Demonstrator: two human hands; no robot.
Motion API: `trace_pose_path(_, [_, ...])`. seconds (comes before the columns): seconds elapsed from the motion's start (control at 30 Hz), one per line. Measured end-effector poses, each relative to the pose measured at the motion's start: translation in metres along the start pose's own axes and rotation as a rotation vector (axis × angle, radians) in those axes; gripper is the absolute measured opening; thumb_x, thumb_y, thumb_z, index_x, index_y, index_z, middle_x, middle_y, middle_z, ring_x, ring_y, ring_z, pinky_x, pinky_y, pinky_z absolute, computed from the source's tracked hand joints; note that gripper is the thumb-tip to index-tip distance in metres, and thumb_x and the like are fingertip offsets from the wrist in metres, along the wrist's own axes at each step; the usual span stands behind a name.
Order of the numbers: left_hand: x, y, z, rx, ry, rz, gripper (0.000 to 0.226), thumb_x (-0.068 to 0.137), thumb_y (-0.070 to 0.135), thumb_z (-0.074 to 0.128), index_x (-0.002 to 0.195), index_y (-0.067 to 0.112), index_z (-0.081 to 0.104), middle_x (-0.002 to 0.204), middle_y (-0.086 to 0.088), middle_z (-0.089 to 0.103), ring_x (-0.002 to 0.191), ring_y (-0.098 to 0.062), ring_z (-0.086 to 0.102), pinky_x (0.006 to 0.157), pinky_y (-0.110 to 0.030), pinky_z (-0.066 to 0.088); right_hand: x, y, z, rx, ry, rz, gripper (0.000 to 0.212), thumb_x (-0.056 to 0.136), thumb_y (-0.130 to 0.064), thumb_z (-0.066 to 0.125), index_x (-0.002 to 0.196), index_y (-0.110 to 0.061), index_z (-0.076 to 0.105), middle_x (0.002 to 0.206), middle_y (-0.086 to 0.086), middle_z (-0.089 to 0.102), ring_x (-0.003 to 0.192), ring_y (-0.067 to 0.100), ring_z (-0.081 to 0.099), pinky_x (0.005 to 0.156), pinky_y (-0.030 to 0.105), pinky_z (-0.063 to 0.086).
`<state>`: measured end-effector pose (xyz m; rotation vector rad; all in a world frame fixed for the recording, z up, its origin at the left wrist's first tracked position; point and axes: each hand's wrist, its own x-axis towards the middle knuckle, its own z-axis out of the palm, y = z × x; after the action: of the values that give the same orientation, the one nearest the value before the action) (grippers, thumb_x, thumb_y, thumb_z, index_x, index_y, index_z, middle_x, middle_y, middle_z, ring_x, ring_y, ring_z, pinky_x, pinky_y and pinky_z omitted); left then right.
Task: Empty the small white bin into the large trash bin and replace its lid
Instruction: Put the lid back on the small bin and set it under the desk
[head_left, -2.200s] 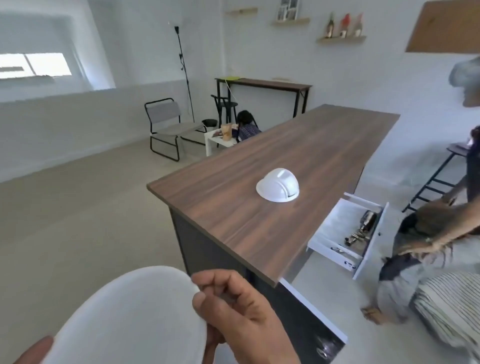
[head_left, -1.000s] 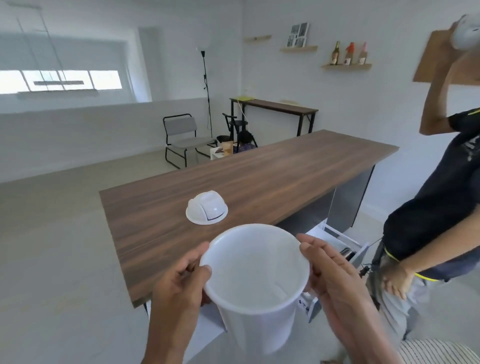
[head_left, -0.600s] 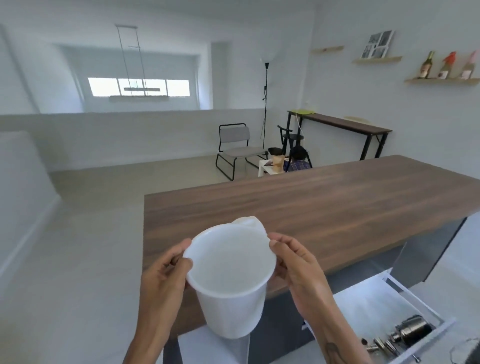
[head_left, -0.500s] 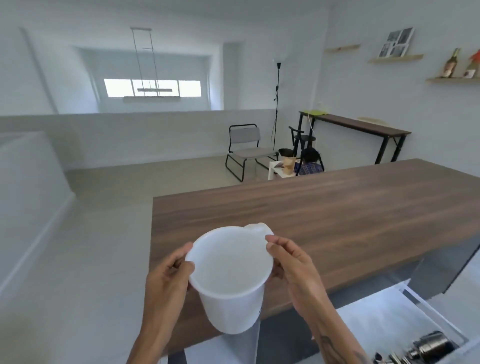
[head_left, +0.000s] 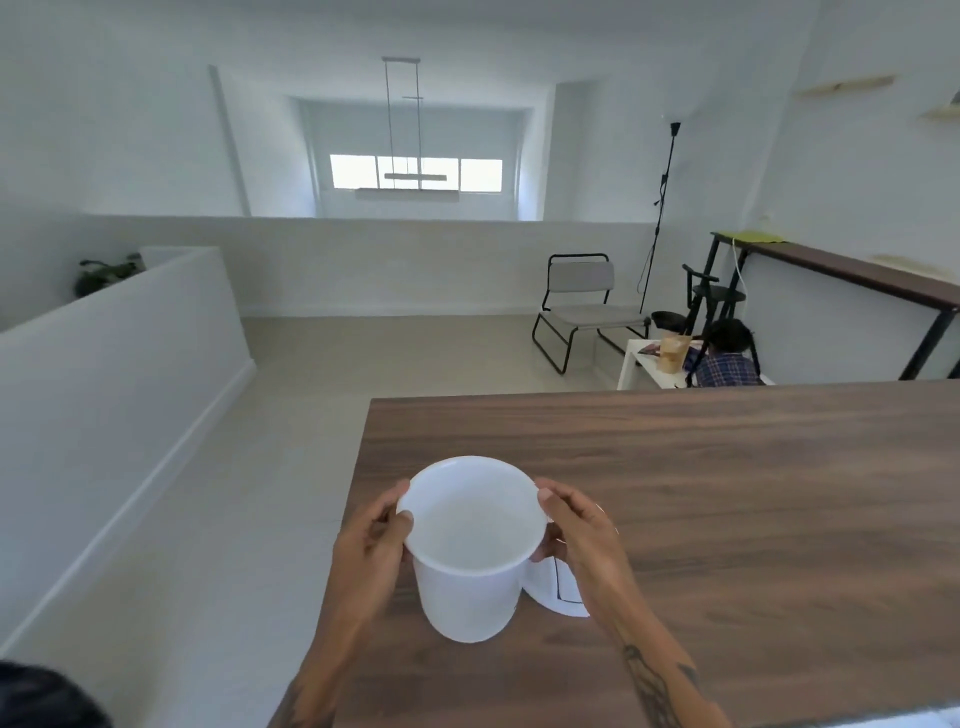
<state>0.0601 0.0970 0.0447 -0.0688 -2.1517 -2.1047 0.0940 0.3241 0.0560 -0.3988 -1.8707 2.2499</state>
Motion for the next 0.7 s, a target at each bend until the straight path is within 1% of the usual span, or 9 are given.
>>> trace_pose_path(0.07, [0.007,-0.002,0.004,0.01,0.0,0.002,0.044,0.093,0.013,0.061,0.108,0.053,0.069,0.104,0.019,0.073,0.084,-0.009,0.069,0.057,-0.016,0.054,0.011,-0.001,-0.012,-0.171,0.119,-0.087,0.013,0.092,-0.037,0.066,0.1,-0.031,0.074,0.092,0.006,0.071,0.063,0.021,0.064,0.055,0.022,0.054])
trace_pose_path(0.1, [0.01,-0.002,0.006,0.011,0.0,0.006,0.044,0.092,0.013,0.061,0.107,0.053,0.069,0.102,0.018,0.074,0.08,-0.009,0.068,0.056,-0.017,0.053,0.016,-0.003,-0.021,-0.349,0.193,-0.169,0.012,0.089,-0.04,0.068,0.101,-0.039,0.071,0.1,0.002,0.068,0.076,0.019,0.066,0.06,0.019,0.053])
trace_pose_path(0.13, [0.013,-0.004,0.007,0.011,0.002,0.009,0.044,0.092,0.012,0.061,0.107,0.053,0.07,0.1,0.017,0.074,0.077,-0.008,0.067,0.055,-0.017,0.053,0.022,-0.004,-0.032,-0.571,0.22,-0.243,0.025,0.085,-0.044,0.071,0.11,-0.046,0.066,0.109,-0.002,0.063,0.093,0.016,0.063,0.073,0.021,0.052])
trace_pose_path(0.23, [0.017,-0.007,0.01,-0.022,0.033,0.0,0.043,0.092,0.008,0.062,0.105,0.048,0.073,0.095,0.012,0.075,0.068,-0.001,0.065,0.052,-0.016,0.051,0.038,-0.001,-0.057,-1.135,-0.069,-0.192,0.09,0.063,-0.061,0.078,0.142,-0.052,0.036,0.144,-0.005,0.039,0.138,0.019,0.03,0.111,0.04,0.034])
trace_pose_path(0.3, [0.018,-0.009,0.011,-0.044,0.046,-0.004,0.041,0.092,0.003,0.061,0.105,0.04,0.074,0.092,0.011,0.076,0.064,0.001,0.064,0.05,-0.014,0.05,0.046,0.007,-0.061,-1.273,-0.253,-0.072,0.116,0.049,-0.07,0.077,0.148,-0.055,0.018,0.163,-0.003,0.006,0.151,0.027,0.0,0.119,0.051,0.019])
trace_pose_path(0.37, [0.019,-0.01,0.011,-0.051,0.051,-0.001,0.038,0.092,0.001,0.061,0.107,0.034,0.074,0.091,0.014,0.076,0.063,0.002,0.064,0.049,-0.014,0.05,0.052,0.02,-0.062,-1.327,-0.289,-0.005,0.127,0.04,-0.073,0.076,0.148,-0.056,0.012,0.164,-0.003,-0.013,0.151,0.031,-0.01,0.118,0.056,0.019])
trace_pose_path(0.43, [0.019,-0.01,0.011,-0.05,0.052,0.005,0.036,0.092,0.001,0.061,0.109,0.032,0.073,0.088,0.015,0.076,0.062,0.001,0.064,0.049,-0.015,0.05,0.057,0.03,-0.064,-1.297,-0.249,-0.004,0.125,0.036,-0.073,0.077,0.146,-0.053,0.021,0.164,-0.001,-0.007,0.151,0.031,0.001,0.115,0.053,0.029])
trace_pose_path(0.53, [0.02,-0.01,0.011,-0.04,0.05,0.016,0.035,0.093,0.003,0.062,0.11,0.031,0.073,0.078,0.015,0.073,0.061,-0.001,0.063,0.05,-0.016,0.051,0.061,0.037,-0.063,-1.24,-0.159,-0.052,0.11,0.031,-0.073,0.077,0.131,-0.053,0.038,0.153,-0.003,0.021,0.136,0.025,0.031,0.102,0.04,0.043])
trace_pose_path(0.7, [0.019,-0.011,0.011,-0.026,0.026,0.025,0.034,0.095,0.008,0.061,0.112,0.034,0.071,0.084,0.017,0.073,0.07,0.0,0.066,0.052,-0.016,0.052,0.067,0.032,-0.072,-1.193,-0.034,-0.052,0.107,0.034,-0.072,0.079,0.13,-0.046,0.041,0.141,0.0,0.031,0.127,0.028,0.04,0.097,0.039,0.045])
